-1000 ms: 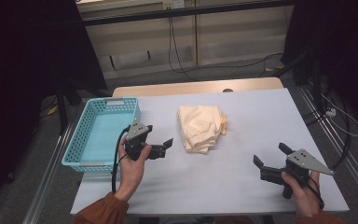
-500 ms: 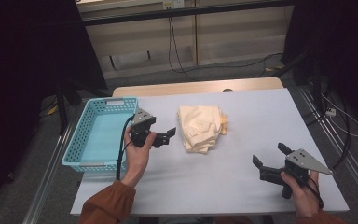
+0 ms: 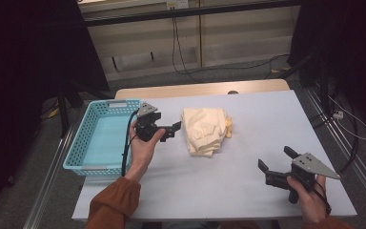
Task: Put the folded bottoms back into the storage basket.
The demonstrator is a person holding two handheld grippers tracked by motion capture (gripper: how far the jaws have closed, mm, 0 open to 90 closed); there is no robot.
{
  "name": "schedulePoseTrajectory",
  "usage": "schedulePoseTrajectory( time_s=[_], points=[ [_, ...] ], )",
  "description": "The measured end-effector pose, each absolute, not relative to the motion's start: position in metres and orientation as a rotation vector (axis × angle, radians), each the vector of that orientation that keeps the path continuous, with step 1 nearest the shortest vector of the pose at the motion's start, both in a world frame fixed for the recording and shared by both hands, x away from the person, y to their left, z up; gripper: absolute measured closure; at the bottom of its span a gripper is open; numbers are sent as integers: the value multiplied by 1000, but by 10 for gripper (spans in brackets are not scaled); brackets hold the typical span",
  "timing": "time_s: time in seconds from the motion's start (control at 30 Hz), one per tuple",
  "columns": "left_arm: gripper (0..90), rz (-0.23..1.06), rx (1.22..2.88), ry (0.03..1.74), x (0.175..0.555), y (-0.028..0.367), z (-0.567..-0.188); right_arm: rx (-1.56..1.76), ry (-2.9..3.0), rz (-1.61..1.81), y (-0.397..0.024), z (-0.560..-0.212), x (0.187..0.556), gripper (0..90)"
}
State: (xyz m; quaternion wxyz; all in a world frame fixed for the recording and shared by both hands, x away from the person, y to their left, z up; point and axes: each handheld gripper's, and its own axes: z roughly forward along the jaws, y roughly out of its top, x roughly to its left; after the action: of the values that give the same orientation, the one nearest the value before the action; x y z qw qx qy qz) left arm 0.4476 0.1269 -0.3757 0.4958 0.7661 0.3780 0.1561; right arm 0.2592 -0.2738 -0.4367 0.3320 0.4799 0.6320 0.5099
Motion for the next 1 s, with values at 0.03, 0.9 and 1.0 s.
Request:
schedulePoseTrajectory(
  time_s=[0.03, 0.9, 1.0],
  points=[
    [78, 380, 1854, 922, 449, 126, -375, 1257, 1647, 1334, -274, -436, 259, 6],
    [71, 327, 1862, 1044, 488, 96, -396, 1258, 1657, 1331, -274, -437, 260, 7],
    [82, 293, 1883, 1084, 494, 92, -399, 1255, 1660, 1332, -274, -437, 260, 7]
  ],
)
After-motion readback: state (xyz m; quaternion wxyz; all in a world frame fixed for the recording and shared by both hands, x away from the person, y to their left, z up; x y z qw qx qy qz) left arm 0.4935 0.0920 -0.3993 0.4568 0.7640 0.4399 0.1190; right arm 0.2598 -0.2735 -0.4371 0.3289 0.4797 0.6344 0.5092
